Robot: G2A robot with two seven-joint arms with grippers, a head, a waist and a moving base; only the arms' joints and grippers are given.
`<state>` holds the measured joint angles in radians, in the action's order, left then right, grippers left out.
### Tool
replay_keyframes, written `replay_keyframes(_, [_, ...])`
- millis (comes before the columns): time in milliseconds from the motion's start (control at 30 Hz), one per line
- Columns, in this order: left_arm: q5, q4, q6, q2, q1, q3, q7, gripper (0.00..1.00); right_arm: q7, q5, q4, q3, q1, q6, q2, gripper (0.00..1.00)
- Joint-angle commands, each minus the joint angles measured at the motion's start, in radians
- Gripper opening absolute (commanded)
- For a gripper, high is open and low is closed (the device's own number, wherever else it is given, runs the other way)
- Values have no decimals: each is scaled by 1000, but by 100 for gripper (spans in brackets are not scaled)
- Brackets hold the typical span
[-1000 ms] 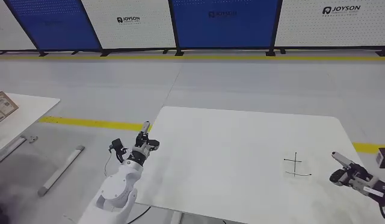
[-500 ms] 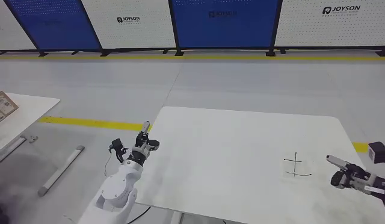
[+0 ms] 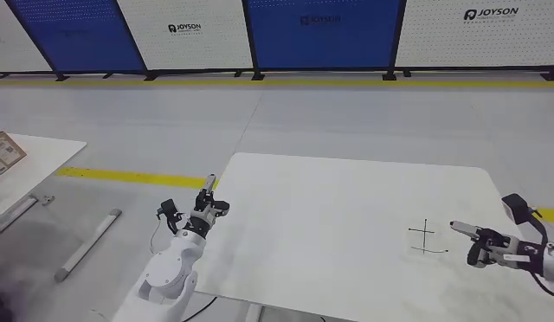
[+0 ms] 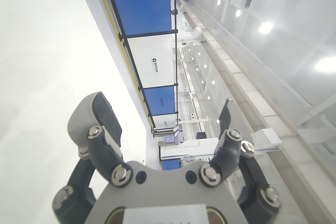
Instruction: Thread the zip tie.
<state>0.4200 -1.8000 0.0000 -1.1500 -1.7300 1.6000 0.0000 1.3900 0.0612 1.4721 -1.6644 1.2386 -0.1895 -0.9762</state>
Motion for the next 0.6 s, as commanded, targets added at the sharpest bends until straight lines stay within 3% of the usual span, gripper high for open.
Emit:
replay_keyframes(0, [0,0,0,0,0,0,0,100,0,0,0,0,0,0,0,100])
replay_keyframes(133, [0,0,0,0,0,0,0,100,0,29,15,36,-11,-8,7,100])
replay_keyframes(267, [0,0,0,0,0,0,0,100,0,99,13,122,-63,-71,40,100])
replay_keyframes(467, [0,0,0,0,0,0,0,100,0,118,-66,297,-173,-144,91,100])
replay_keyframes(567, [0,0,0,0,0,0,0,100,0,102,-86,318,-197,-144,97,100])
